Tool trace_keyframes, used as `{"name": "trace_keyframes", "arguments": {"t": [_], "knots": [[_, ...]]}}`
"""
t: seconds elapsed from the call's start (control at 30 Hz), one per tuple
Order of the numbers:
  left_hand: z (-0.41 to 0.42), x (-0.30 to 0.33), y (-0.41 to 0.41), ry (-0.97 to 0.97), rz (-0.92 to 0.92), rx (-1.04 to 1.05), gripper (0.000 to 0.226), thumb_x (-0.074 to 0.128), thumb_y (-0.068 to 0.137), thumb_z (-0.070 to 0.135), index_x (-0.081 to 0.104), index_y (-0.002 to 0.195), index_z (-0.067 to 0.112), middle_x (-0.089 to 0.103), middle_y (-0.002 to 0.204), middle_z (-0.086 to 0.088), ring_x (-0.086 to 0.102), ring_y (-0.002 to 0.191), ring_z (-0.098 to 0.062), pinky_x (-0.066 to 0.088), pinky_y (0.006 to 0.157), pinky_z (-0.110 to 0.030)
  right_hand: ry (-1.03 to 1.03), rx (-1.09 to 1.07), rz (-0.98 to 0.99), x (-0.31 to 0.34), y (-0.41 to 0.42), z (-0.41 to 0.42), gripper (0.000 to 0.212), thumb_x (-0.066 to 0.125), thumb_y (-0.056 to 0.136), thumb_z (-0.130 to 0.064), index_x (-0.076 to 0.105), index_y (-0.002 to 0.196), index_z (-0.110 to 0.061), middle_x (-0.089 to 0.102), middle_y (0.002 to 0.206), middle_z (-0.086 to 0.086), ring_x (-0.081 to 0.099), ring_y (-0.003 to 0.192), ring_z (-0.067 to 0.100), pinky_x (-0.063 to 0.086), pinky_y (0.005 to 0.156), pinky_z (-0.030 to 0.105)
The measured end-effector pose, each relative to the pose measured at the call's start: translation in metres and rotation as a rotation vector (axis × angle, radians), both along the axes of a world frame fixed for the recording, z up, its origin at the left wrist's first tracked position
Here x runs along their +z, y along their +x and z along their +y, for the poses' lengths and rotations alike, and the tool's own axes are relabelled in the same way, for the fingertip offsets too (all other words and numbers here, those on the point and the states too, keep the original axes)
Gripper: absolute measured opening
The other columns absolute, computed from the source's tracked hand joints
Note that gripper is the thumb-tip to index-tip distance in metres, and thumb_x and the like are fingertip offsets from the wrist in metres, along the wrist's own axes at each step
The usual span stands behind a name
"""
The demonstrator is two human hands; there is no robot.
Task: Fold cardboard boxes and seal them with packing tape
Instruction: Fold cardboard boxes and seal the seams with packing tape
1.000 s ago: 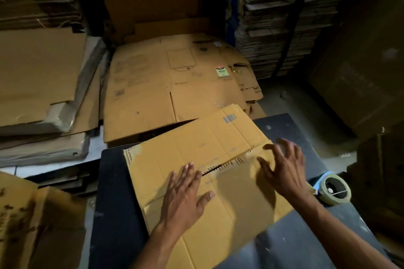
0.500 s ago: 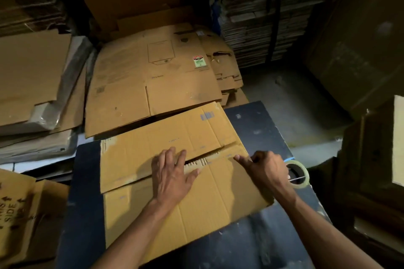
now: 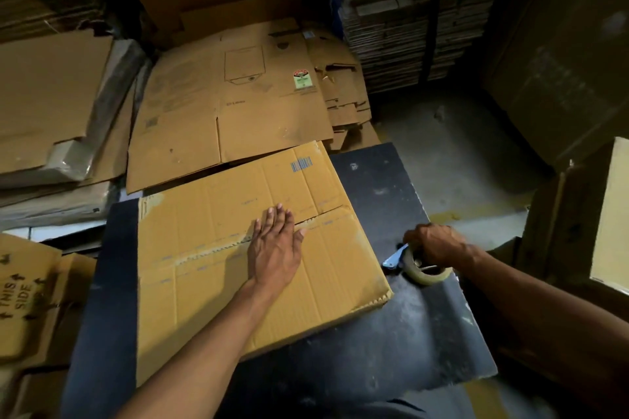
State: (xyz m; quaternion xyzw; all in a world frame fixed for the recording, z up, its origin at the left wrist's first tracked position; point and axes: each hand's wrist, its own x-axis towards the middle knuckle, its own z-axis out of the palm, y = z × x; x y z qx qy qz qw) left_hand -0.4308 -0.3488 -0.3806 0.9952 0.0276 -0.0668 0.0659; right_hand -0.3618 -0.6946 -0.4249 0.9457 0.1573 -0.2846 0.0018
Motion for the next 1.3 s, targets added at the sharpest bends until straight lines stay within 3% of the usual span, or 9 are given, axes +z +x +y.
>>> {"name": "trace_keyframes", "arguments": {"t": [0.2, 0.4, 0.57, 0.63, 0.73, 0.9, 0.97, 1.07, 1.3], "knots": [[-0.041, 0.004, -0.007, -0.008, 0.025, 0.045, 0.071, 0.004, 0.107, 0.056, 0.029, 0.161, 0.016, 0.017, 0.170, -0.003, 0.009, 0.159, -0.019, -0.005, 0.127, -0.038, 0.162, -0.233, -0.152, 0.027, 0.022, -0.017, 0.030, 0.071, 0.089, -0.036, 0.061, 0.115, -0.026, 0.068, 0.116, 0.005, 0.067, 0.104, 0.034, 0.050, 0.073, 0.036], [-0.099, 0.010, -0.010, -0.062, 0.067, -0.057, 0.108, -0.022, 0.089, 0.071, 0.024, 0.162, 0.006, 0.012, 0.170, -0.016, 0.006, 0.159, -0.032, -0.009, 0.125, -0.041, 0.581, -0.382, -0.357, 0.134, 0.050, -0.005, 0.029, 0.072, 0.092, -0.026, 0.049, 0.109, -0.019, 0.069, 0.092, 0.012, 0.068, 0.084, 0.041, 0.055, 0.071, 0.052], [-0.068, 0.018, -0.024, 0.037, 0.153, -0.283, 0.099, 0.001, 0.091, 0.082, -0.015, 0.163, 0.015, -0.031, 0.166, -0.001, -0.034, 0.152, -0.020, -0.019, 0.120, -0.062, 0.887, -0.399, -0.172, 0.189, 0.026, 0.066, 0.060, 0.080, 0.083, -0.006, 0.047, 0.129, -0.027, 0.061, 0.107, -0.004, 0.071, 0.087, 0.027, 0.064, 0.066, 0.051], [-0.024, 0.017, -0.039, 0.031, 0.129, -0.236, 0.105, -0.001, 0.087, 0.088, -0.017, 0.162, 0.017, -0.031, 0.166, 0.000, -0.032, 0.152, -0.018, -0.019, 0.120, -0.062, 0.906, -0.322, -0.128, 0.186, 0.011, 0.102, 0.073, 0.082, 0.080, -0.004, 0.044, 0.136, -0.033, 0.056, 0.106, -0.008, 0.069, 0.087, 0.025, 0.064, 0.060, 0.046], [0.065, 0.016, -0.072, 0.079, 0.066, -0.032, 0.106, 0.000, 0.088, 0.091, -0.015, 0.161, 0.016, -0.027, 0.167, -0.003, -0.024, 0.156, -0.022, -0.022, 0.120, -0.061, 0.909, -0.225, -0.099, 0.175, -0.009, 0.154, 0.088, 0.084, 0.079, -0.005, 0.040, 0.148, -0.034, 0.053, 0.113, -0.015, 0.063, 0.104, 0.017, 0.062, 0.076, 0.032], [0.133, 0.005, -0.103, 0.026, 0.083, -0.011, 0.098, -0.003, 0.091, 0.085, -0.014, 0.162, 0.018, -0.029, 0.167, 0.000, -0.030, 0.153, -0.017, -0.014, 0.124, -0.059, 0.848, -0.106, -0.068, 0.157, -0.028, 0.219, 0.083, 0.089, 0.075, -0.015, 0.049, 0.147, -0.025, 0.054, 0.129, -0.009, 0.053, 0.120, 0.014, 0.057, 0.097, 0.037], [0.131, -0.005, -0.102, -0.042, 0.014, -0.015, 0.090, -0.001, 0.097, 0.078, -0.006, 0.162, 0.017, -0.022, 0.169, -0.001, -0.025, 0.155, -0.017, -0.010, 0.127, -0.053, 0.832, -0.084, -0.031, 0.151, -0.031, 0.234, 0.078, 0.090, 0.074, -0.018, 0.052, 0.141, -0.027, 0.054, 0.125, -0.011, 0.055, 0.117, 0.013, 0.057, 0.094, 0.032], [0.131, -0.017, -0.104, -0.055, -0.185, 0.015, 0.067, 0.019, 0.109, 0.055, 0.030, 0.159, 0.012, 0.018, 0.169, -0.004, 0.016, 0.158, -0.021, 0.012, 0.126, -0.047, 0.824, -0.041, -0.024, 0.143, -0.034, 0.244, 0.072, 0.090, 0.074, -0.017, 0.052, 0.133, -0.033, 0.054, 0.126, -0.014, 0.055, 0.117, 0.009, 0.053, 0.086, 0.021], [0.129, -0.013, -0.108, -0.166, -0.380, 0.059, 0.043, 0.043, 0.101, 0.029, 0.075, 0.123, 0.012, 0.069, 0.133, -0.004, 0.060, 0.132, -0.018, 0.045, 0.115, -0.046, 0.760, 0.025, -0.002, 0.132, -0.043, 0.248, 0.067, 0.090, 0.078, -0.020, 0.049, 0.129, -0.036, 0.061, 0.124, -0.014, 0.060, 0.117, 0.008, 0.060, 0.086, 0.026]]}}
